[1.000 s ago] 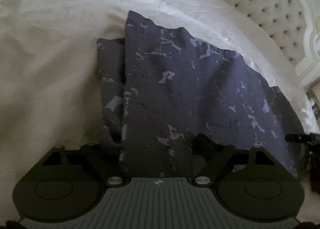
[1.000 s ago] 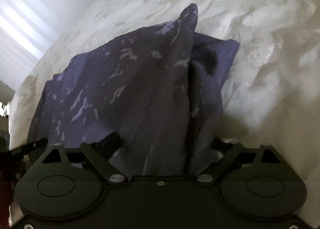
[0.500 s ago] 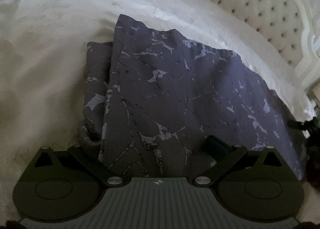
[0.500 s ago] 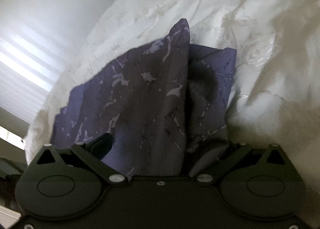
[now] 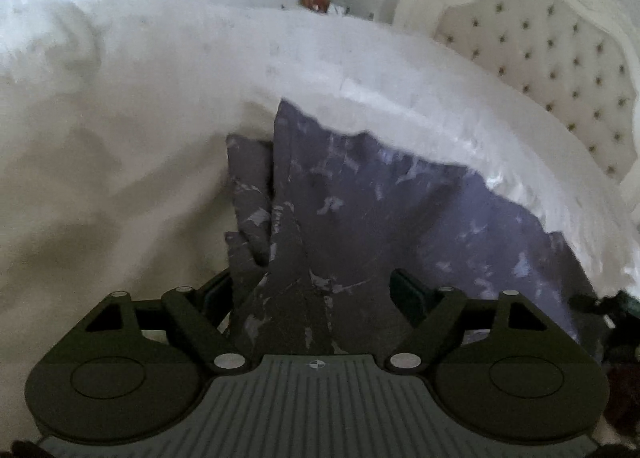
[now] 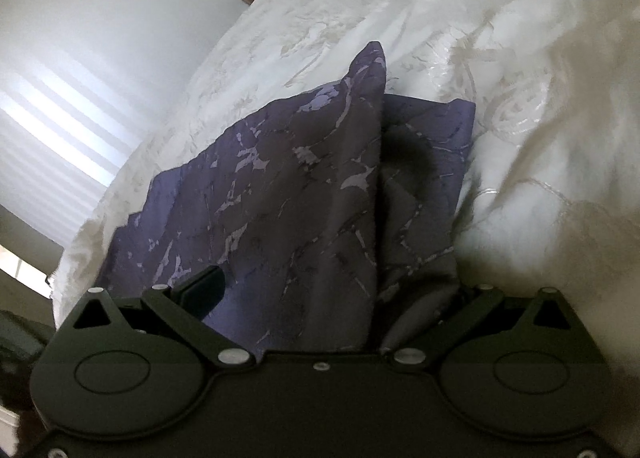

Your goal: Fold large clothes

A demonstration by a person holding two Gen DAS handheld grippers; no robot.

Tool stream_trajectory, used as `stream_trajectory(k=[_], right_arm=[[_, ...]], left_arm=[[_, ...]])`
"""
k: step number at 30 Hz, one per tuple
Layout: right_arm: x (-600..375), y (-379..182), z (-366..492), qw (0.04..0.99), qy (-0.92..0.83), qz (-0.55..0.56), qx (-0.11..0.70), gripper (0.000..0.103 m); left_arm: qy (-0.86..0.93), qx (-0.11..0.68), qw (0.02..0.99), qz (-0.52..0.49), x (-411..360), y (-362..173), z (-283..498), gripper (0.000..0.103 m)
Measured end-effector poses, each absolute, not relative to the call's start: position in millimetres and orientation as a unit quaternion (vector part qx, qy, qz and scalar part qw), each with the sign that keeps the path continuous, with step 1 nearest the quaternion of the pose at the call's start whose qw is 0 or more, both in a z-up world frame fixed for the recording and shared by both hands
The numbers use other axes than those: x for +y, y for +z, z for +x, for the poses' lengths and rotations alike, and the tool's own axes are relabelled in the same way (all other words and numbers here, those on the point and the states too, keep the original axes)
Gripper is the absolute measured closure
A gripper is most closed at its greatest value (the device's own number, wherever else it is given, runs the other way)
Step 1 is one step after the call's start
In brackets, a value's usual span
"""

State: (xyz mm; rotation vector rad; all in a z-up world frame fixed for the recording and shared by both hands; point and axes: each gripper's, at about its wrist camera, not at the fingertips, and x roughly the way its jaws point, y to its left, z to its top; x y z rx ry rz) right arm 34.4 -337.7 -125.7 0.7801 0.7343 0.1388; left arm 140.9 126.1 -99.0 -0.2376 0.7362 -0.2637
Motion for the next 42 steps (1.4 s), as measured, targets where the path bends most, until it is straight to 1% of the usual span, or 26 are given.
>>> stream_trajectory(k=[4, 8, 11, 13, 14, 15, 16, 17, 18, 19, 21, 23, 27, 31, 33, 35, 38, 42], right_arm=[[-334.4, -123.1, 32.3, 0.864, 0.064, 0.352, 0.353, 0.0], [-330.9, -121.2, 31.3, 0.867, 0.062, 0.345, 0.354, 0.0], [-330.5, -121.5, 32.1, 0.868, 0.062, 0.341, 0.356, 0.0], [-329.1, -120.8, 33.1, 0.868, 0.061, 0.339, 0.357, 0.0], [-328.2, -120.5, 33.7, 0.869, 0.061, 0.338, 0.357, 0.0], [-327.8, -120.8, 33.5, 0.869, 0.061, 0.338, 0.357, 0.0], [-327.8, -120.9, 33.4, 0.869, 0.061, 0.337, 0.357, 0.0], [-326.9, -120.5, 33.3, 0.869, 0.06, 0.338, 0.356, 0.0], [-327.0, -120.5, 33.3, 0.869, 0.06, 0.338, 0.356, 0.0], [-326.8, -120.4, 33.2, 0.869, 0.06, 0.337, 0.356, 0.0], [-326.8, -120.4, 33.2, 0.869, 0.06, 0.337, 0.357, 0.0], [-326.8, -120.3, 33.6, 0.87, 0.06, 0.335, 0.357, 0.0], [-325.6, -119.8, 34.3, 0.871, 0.06, 0.33, 0.359, 0.0], [-324.6, -119.9, 35.1, 0.872, 0.061, 0.327, 0.359, 0.0], [-324.6, -120.4, 35.8, 0.872, 0.062, 0.329, 0.358, 0.0], [-325.0, -121.4, 36.2, 0.871, 0.062, 0.331, 0.356, 0.0], [-324.6, -121.7, 36.6, 0.872, 0.063, 0.33, 0.356, 0.0], [-325.5, -122.1, 36.3, 0.872, 0.064, 0.332, 0.355, 0.0]], left_arm=[[-0.098, 0.323, 0.937, -0.085, 109.8, -69.4, 129.8, 0.023], [-0.064, 0.252, 0.963, -0.064, 99.0, -46.4, 114.0, 0.023], [-0.093, 0.236, 0.967, -0.01, 74.2, -34.2, 116.2, 0.023], [-0.124, 0.237, 0.964, 0.001, 56.0, -32.2, 123.3, 0.023], [-0.142, 0.241, 0.96, 0.001, 45.3, -32.7, 129.2, 0.027], [-0.155, 0.246, 0.957, 0.001, 35.6, -34.0, 134.4, 0.035], [-0.168, 0.251, 0.953, 0.002, 24.2, -36.2, 141.6, 0.04], [-0.177, 0.257, 0.95, 0.006, 13.2, -39.5, 149.8, 0.049], [-0.184, 0.263, 0.947, 0.008, 3.6, -43.2, 157.0, 0.054], [-0.19, 0.27, 0.944, 0.009, -5.7, -46.7, 164.2, 0.057], [-0.197, 0.284, 0.939, 0.009, -20.8, -54.7, 177.7, 0.072], [-0.195, 0.293, 0.936, 0.012, -30.5, -63.0, 185.1, 0.077], [-0.187, 0.316, 0.93, 0.024, -42.9, -81.5, 199.0, 0.078], [-0.174, 0.374, 0.91, 0.026, -48.1, -119.4, 220.0, 0.079], [-0.173, 0.382, 0.908, 0.016, -44.9, -134.9, 223.3, 0.08], [-0.168, 0.367, 0.914, 0.042, -49.7, -137.0, 218.2, 0.08], [-0.162, 0.366, 0.914, 0.063, -54.2, -132.4, 213.9, 0.08], [-0.154, 0.383, 0.911, 0.018, -41.0, -120.8, 206.0, 0.081]])
